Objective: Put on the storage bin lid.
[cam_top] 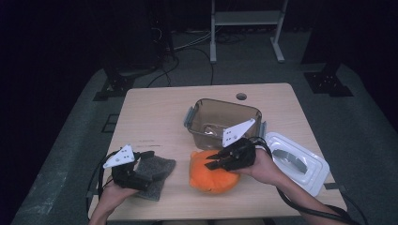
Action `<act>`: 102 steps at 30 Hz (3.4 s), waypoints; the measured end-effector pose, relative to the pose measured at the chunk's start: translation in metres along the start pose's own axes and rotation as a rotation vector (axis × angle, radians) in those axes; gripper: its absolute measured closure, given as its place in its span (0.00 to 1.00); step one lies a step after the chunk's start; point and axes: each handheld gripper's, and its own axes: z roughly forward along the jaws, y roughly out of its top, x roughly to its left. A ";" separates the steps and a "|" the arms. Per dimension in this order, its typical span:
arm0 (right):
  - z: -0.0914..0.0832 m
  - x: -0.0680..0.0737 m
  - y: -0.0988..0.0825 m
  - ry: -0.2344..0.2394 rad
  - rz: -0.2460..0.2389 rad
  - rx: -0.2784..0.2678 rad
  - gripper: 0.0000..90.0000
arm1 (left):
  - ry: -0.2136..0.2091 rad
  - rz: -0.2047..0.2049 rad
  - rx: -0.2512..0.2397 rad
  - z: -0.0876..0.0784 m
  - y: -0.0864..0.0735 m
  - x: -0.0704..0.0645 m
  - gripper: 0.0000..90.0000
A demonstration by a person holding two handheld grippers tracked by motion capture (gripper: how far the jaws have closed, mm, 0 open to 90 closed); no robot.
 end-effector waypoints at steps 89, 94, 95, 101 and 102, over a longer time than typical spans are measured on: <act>-0.039 -0.129 0.047 -0.300 0.136 -0.036 0.83 | -0.022 0.012 0.008 0.003 -0.003 0.000 0.10; -0.036 -0.134 0.041 -0.303 0.148 -0.024 0.83 | -0.025 0.009 0.004 0.003 -0.003 -0.001 0.10; -0.035 -0.135 0.040 -0.303 0.148 -0.023 0.83 | -0.026 0.011 0.004 0.004 -0.003 -0.001 0.10; -0.029 -0.140 0.033 -0.300 0.157 -0.011 0.83 | -0.028 0.009 0.004 0.005 -0.003 -0.001 0.10; -0.028 -0.141 0.032 -0.301 0.160 -0.009 0.83 | -0.028 0.010 0.005 0.005 -0.003 -0.001 0.10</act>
